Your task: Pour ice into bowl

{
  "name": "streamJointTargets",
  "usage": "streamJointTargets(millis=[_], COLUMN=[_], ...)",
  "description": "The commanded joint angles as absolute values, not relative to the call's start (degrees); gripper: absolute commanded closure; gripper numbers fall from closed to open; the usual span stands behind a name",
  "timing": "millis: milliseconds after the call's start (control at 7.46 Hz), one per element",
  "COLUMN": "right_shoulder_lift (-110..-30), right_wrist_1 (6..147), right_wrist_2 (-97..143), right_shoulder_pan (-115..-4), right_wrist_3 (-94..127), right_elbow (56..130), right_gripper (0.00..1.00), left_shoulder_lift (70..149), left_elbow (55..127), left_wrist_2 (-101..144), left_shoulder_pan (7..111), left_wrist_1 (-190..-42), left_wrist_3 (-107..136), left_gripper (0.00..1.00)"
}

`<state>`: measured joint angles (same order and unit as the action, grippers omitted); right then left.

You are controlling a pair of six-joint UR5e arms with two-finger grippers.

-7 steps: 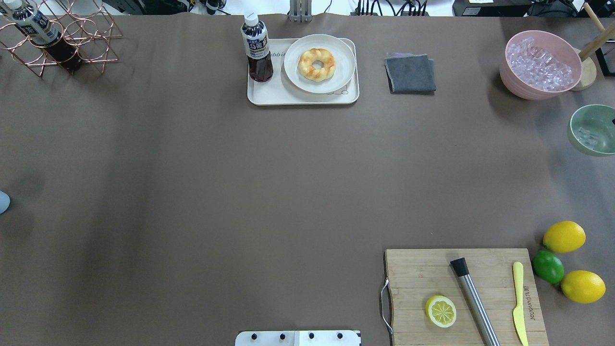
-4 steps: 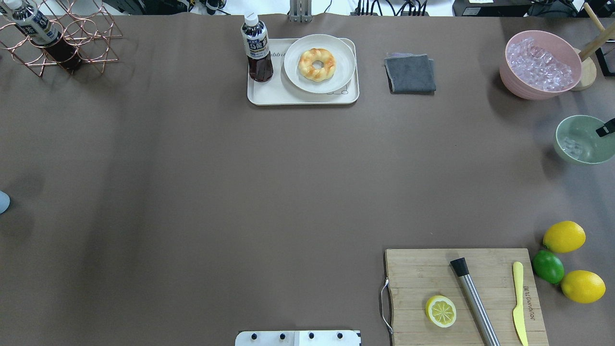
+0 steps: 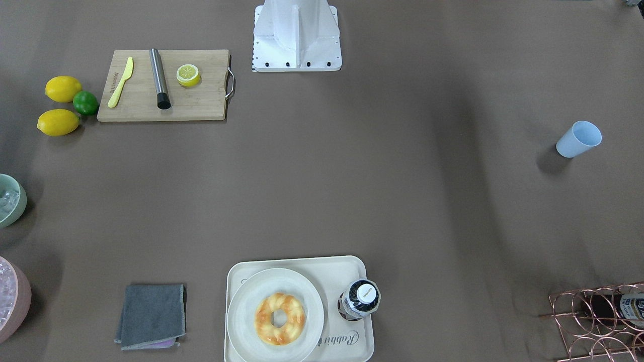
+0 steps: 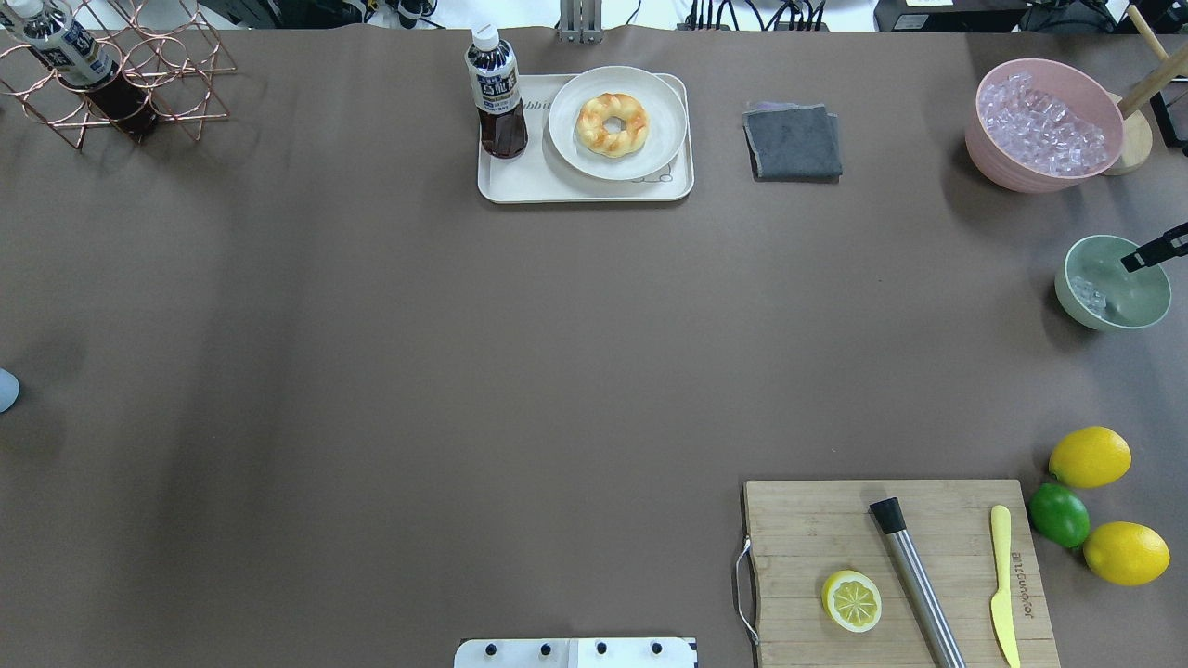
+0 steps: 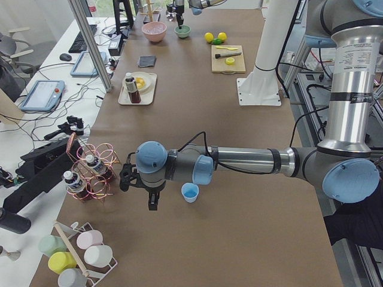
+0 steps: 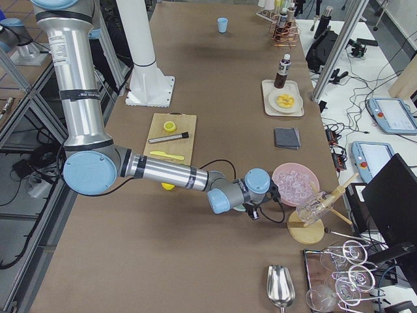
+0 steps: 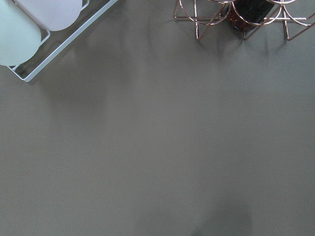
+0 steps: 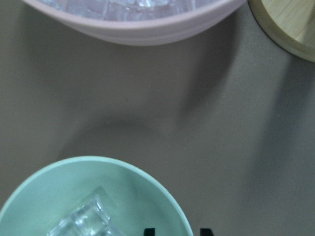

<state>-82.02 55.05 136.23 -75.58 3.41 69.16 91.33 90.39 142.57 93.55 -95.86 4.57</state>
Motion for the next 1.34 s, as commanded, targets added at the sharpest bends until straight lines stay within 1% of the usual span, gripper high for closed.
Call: streamJointTargets(millis=[0, 268, 536, 804, 938, 1072, 1206], right_shoulder_lift=[-80.25, -79.72, -82.16, -82.70, -83.23, -85.84, -86.56], right_wrist_1=[66.22, 75.10, 79.70, 86.81, 87.79, 87.72, 87.80], right_wrist_2=[136.76, 135.71, 134.30, 134.65, 134.56, 134.65, 134.65], right_shoulder_pan=[-79.44, -82.52, -86.99, -89.82, -90.26, -90.26, -90.26], right_wrist_3=[2.64, 2.64, 2.98, 2.72, 2.99, 3.51, 3.52], right_elbow=[75.64, 82.14, 88.56, 93.58, 94.39, 95.53, 95.36], right_gripper=[0.01, 0.01, 0.01, 0.01, 0.01, 0.01, 0.01], left_shoulder_lift=[91.06, 91.05, 91.05, 90.97, 91.05, 91.05, 90.97], left_elbow=[89.91, 90.35, 90.61, 91.23, 91.14, 91.06, 90.88], left_wrist_2=[144.05, 144.05, 144.14, 144.84, 144.58, 144.23, 144.14], left_shoulder_pan=[93.60, 93.69, 93.69, 93.69, 93.69, 93.69, 93.69], left_wrist_1=[-95.98, -95.98, -95.98, -95.98, -95.80, -95.71, -95.71], left_wrist_3=[4.57, 4.57, 4.57, 4.57, 4.57, 4.57, 4.57], left_gripper=[0.03, 0.03, 0.03, 0.03, 0.03, 0.03, 0.03])
